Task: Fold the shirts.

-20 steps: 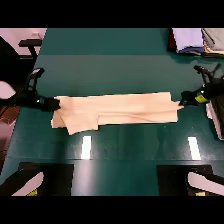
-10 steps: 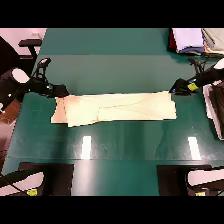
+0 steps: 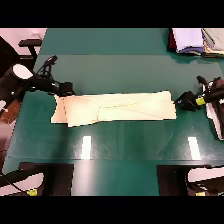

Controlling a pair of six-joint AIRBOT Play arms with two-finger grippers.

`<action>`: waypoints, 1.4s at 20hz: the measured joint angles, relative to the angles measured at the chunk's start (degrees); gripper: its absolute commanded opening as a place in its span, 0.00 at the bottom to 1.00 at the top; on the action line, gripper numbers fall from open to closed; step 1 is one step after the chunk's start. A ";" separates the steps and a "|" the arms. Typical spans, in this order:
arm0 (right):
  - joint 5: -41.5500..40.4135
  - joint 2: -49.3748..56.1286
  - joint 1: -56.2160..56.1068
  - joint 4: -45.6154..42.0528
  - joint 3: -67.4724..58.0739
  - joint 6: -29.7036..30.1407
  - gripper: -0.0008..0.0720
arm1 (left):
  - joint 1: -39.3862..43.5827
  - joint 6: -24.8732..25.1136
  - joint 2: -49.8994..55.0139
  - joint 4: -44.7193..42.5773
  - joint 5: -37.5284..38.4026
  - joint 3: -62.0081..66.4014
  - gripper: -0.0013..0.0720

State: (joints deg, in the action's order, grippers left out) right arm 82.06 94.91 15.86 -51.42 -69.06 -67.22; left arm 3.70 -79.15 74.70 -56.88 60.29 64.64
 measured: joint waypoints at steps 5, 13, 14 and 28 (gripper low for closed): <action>-2.82 3.04 -4.09 5.64 1.99 2.36 0.12 | 8.28 -2.86 0.50 1.46 -6.67 0.09 0.05; -0.37 -0.13 -8.46 7.87 -5.42 1.70 0.04 | 18.58 -5.11 11.34 1.97 -11.08 6.54 0.05; 0.26 -1.66 -9.11 7.96 -7.54 0.76 0.04 | 19.82 -5.38 13.57 1.97 -11.04 8.24 0.05; 1.90 -13.33 -27.65 8.98 -31.34 -10.43 0.04 | 26.53 -8.70 31.63 2.12 -9.88 23.45 0.05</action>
State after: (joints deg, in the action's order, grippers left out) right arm 83.96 81.58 -11.79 -42.44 -100.40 -77.65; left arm 30.24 -87.85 106.32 -54.76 50.41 88.09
